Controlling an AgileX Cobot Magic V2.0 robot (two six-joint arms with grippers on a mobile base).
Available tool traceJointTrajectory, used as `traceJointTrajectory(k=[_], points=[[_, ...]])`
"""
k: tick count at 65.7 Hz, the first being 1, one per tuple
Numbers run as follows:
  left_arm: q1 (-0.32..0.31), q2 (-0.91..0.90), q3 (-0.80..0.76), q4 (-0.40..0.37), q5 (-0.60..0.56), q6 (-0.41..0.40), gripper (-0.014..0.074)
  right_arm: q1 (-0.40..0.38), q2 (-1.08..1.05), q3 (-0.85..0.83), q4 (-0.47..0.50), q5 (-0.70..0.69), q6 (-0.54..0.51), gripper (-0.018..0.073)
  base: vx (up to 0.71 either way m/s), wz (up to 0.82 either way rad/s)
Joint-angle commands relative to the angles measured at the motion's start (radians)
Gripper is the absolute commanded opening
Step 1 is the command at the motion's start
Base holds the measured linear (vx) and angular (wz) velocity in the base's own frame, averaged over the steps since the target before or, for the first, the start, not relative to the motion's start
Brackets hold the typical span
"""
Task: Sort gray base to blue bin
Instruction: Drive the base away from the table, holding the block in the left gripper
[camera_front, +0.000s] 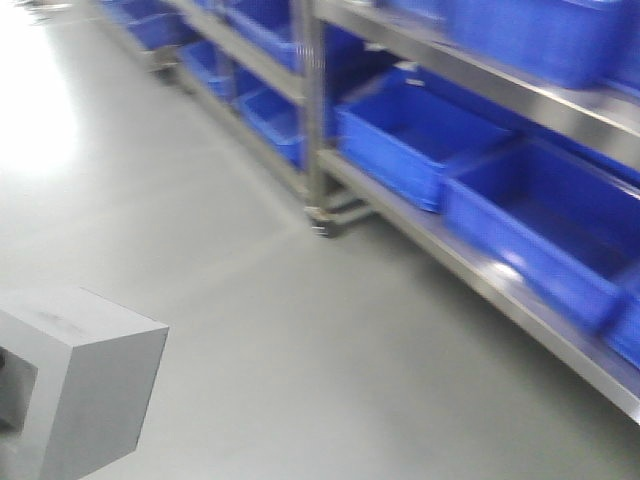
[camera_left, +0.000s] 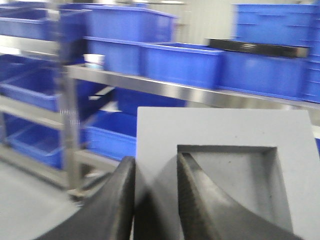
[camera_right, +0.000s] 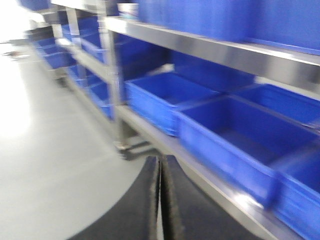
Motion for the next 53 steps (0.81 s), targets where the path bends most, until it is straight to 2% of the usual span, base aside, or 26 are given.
traceJointTrajectory(k=[1, 24, 53], points=[[-0.007, 0.008, -0.029, -0.005, -0.109, -0.007, -0.0006, -0.005, -0.012, 0.014, -0.006, -0.075, -0.005, -0.0009, 0.24, 0.94], [-0.007, 0.008, -0.029, -0.005, -0.109, -0.007, -0.0006, -0.005, -0.012, 0.014, -0.006, -0.075, -0.005, -0.0009, 0.24, 0.81], [-0.007, 0.008, -0.029, -0.005, -0.109, -0.007, -0.0006, -0.005, -0.012, 0.014, -0.006, -0.075, -0.005, -0.0009, 0.25, 0.51]])
